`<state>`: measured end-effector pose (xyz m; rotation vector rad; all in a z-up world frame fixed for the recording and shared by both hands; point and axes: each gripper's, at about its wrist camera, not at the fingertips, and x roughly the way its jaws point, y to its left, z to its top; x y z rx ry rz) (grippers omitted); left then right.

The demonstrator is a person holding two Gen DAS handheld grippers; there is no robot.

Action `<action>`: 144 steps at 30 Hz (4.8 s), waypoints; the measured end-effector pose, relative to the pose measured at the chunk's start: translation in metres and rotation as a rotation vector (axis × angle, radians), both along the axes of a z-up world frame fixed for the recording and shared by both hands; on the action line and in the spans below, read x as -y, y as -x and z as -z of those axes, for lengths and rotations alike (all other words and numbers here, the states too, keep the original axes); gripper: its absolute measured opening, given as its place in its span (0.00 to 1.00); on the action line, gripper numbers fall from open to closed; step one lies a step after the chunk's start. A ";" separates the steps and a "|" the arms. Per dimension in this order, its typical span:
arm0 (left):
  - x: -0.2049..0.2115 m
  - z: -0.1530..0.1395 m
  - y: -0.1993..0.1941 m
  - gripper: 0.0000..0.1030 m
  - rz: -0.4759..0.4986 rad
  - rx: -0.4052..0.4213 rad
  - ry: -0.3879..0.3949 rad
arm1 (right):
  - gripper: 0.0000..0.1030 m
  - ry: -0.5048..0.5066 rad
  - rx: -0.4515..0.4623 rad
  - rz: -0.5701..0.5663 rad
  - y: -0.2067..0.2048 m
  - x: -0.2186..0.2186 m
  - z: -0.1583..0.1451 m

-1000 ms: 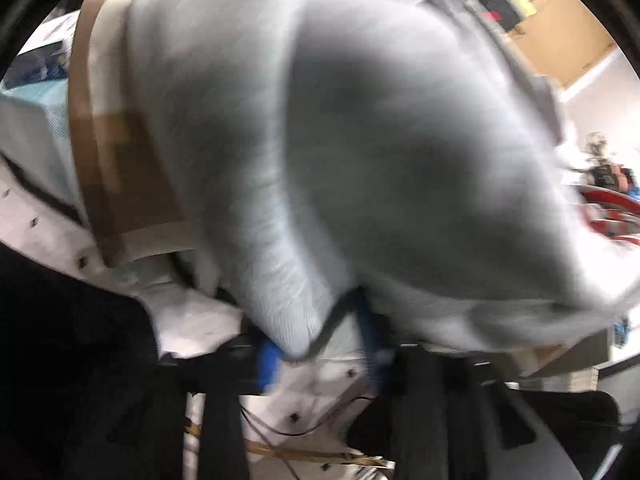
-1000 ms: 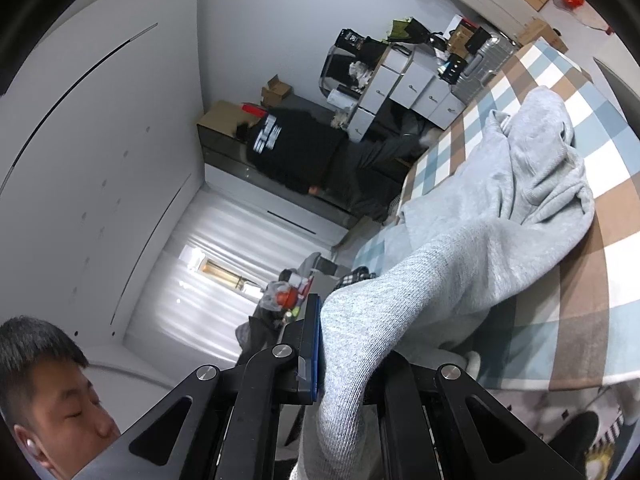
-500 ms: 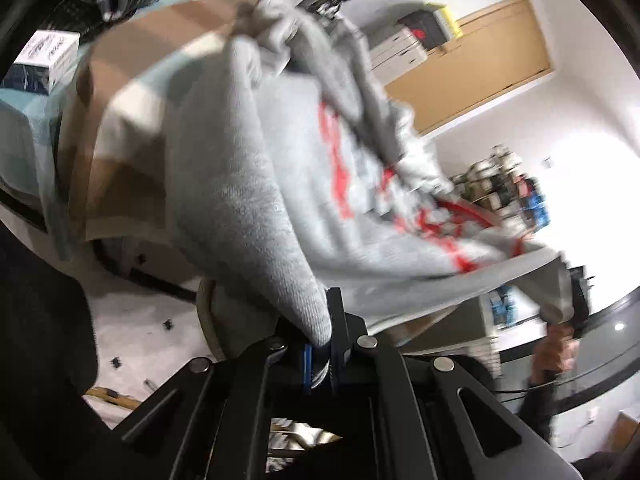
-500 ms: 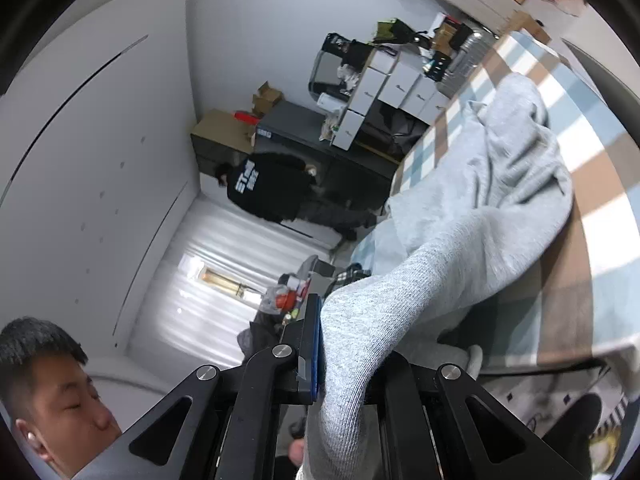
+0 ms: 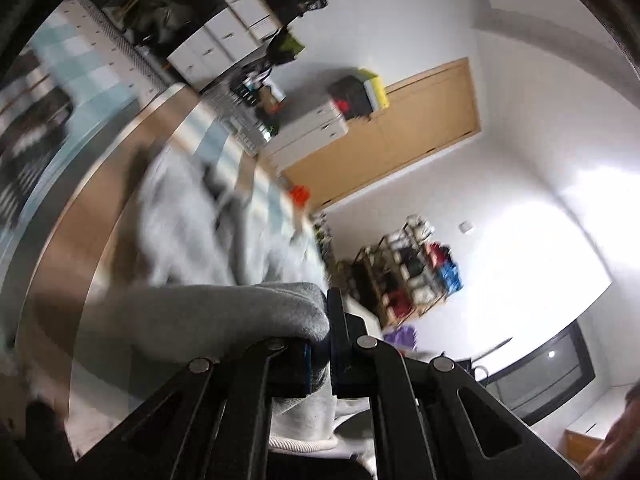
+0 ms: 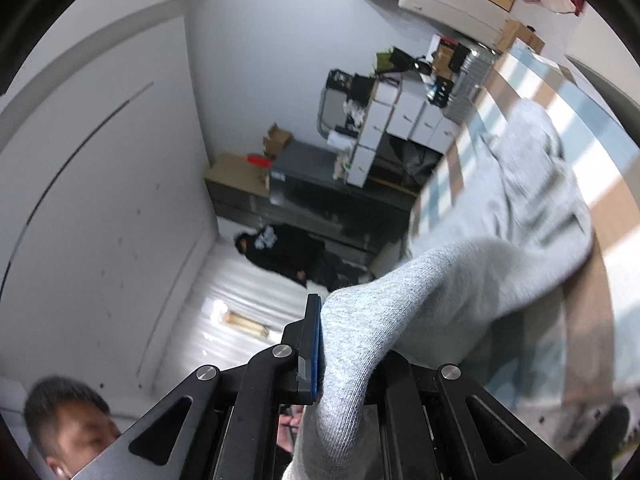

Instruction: Fold large clothes

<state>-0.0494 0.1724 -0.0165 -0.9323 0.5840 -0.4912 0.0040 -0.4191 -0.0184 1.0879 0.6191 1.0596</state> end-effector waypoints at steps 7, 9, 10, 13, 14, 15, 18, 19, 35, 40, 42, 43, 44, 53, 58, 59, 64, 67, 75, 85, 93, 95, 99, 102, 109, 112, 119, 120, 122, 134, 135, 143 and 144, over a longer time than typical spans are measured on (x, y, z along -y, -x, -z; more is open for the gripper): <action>-0.025 0.004 -0.116 0.01 -0.059 -0.081 -0.025 | 0.07 0.090 -0.057 0.089 -0.106 -0.025 -0.030; -0.031 0.013 -0.143 0.01 -0.083 -0.130 -0.005 | 0.07 0.096 -0.130 0.123 -0.143 -0.029 -0.019; -0.034 0.017 -0.151 0.01 -0.084 -0.157 0.016 | 0.07 0.101 -0.179 0.136 -0.165 -0.032 -0.011; -0.036 0.032 -0.188 0.01 -0.063 -0.238 0.027 | 0.08 0.093 -0.332 0.143 -0.224 -0.039 0.026; -0.036 0.034 -0.195 0.01 -0.068 -0.255 0.030 | 0.08 0.122 -0.382 0.138 -0.243 -0.044 0.039; -0.034 0.038 -0.204 0.01 -0.061 -0.271 0.030 | 0.08 0.155 -0.408 0.140 -0.257 -0.046 0.048; -0.032 0.043 -0.226 0.01 -0.021 -0.296 0.024 | 0.08 0.270 -0.480 0.160 -0.292 -0.056 0.074; -0.032 0.049 -0.230 0.01 -0.016 -0.330 0.046 | 0.08 0.306 -0.492 0.150 -0.301 -0.059 0.079; -0.042 -0.067 -0.193 0.66 -0.122 -0.325 -0.254 | 0.61 0.472 -0.578 0.139 -0.305 -0.052 0.016; -0.030 -0.081 -0.188 0.66 -0.107 -0.310 -0.313 | 0.92 0.369 -0.487 0.264 -0.300 -0.043 -0.021; -0.013 -0.074 -0.187 0.66 -0.054 -0.309 -0.344 | 0.93 0.357 -0.454 0.302 -0.299 -0.043 -0.033; -0.003 -0.069 -0.185 0.66 -0.038 -0.307 -0.378 | 0.94 0.381 -0.425 0.307 -0.296 -0.045 -0.039; 0.007 -0.067 -0.181 0.66 -0.022 -0.295 -0.419 | 0.95 0.422 -0.386 0.296 -0.291 -0.052 -0.046; 0.097 -0.036 -0.122 0.66 0.003 -0.161 -0.927 | 0.96 0.821 -0.079 0.101 -0.192 -0.142 -0.005; 0.114 -0.025 -0.098 0.66 -0.048 -0.103 -1.035 | 0.96 1.103 0.102 0.061 -0.147 -0.183 0.037; 0.115 -0.023 -0.096 0.66 -0.065 -0.102 -1.045 | 0.96 1.153 0.165 0.048 -0.140 -0.192 0.040; 0.111 -0.027 -0.084 0.71 -0.218 -0.122 -1.016 | 0.96 1.237 0.392 -0.008 -0.112 -0.230 0.030; 0.108 -0.026 -0.078 0.76 -0.283 -0.131 -0.991 | 0.96 1.251 0.453 -0.027 -0.108 -0.257 0.018; 0.078 0.001 -0.064 0.76 -0.420 -0.151 -0.893 | 0.96 1.408 0.605 -0.141 -0.129 -0.352 0.030; 0.084 0.010 -0.067 0.77 -0.345 -0.136 -0.891 | 0.20 1.475 0.421 -0.203 -0.208 -0.399 0.047; 0.091 0.011 -0.073 0.77 -0.286 -0.142 -0.893 | 0.15 1.552 0.561 -0.056 -0.244 -0.451 0.019; 0.089 0.014 -0.073 0.76 -0.290 -0.156 -0.881 | 0.16 1.595 0.661 0.038 -0.246 -0.464 0.019; 0.086 0.014 -0.072 0.76 -0.303 -0.171 -0.878 | 0.17 1.657 0.608 0.005 -0.266 -0.482 0.038; 0.082 0.013 -0.070 0.76 -0.295 -0.170 -0.845 | 0.18 1.535 0.571 -0.035 -0.262 -0.475 0.029; 0.068 0.002 -0.057 0.76 -0.309 -0.136 -0.793 | 0.98 1.508 0.798 -0.223 -0.188 -0.485 0.021; 0.057 0.000 -0.051 0.77 -0.341 -0.132 -0.787 | 0.98 1.669 0.961 -0.270 -0.160 -0.509 0.043; 0.042 0.001 -0.051 0.76 -0.377 -0.145 -0.737 | 0.97 1.710 0.909 -0.258 -0.187 -0.565 0.066; 0.042 0.001 -0.052 0.76 -0.375 -0.145 -0.741 | 0.97 1.688 0.877 -0.220 -0.198 -0.569 0.062; 0.041 0.002 -0.054 0.76 -0.375 -0.148 -0.742 | 0.97 1.650 0.862 -0.111 -0.213 -0.574 0.054; 0.039 0.008 -0.059 0.76 -0.358 -0.184 -0.755 | 0.95 1.279 0.918 0.226 -0.233 -0.568 -0.031; 0.039 0.009 -0.060 0.76 -0.358 -0.193 -0.763 | 0.95 1.220 0.896 0.212 -0.233 -0.558 -0.040; 0.048 0.019 -0.064 0.76 -0.326 -0.232 -0.801 | 0.97 1.267 0.689 0.232 -0.238 -0.402 -0.074; 0.051 0.019 -0.064 0.76 -0.324 -0.230 -0.810 | 0.98 1.317 0.643 0.269 -0.237 -0.369 -0.073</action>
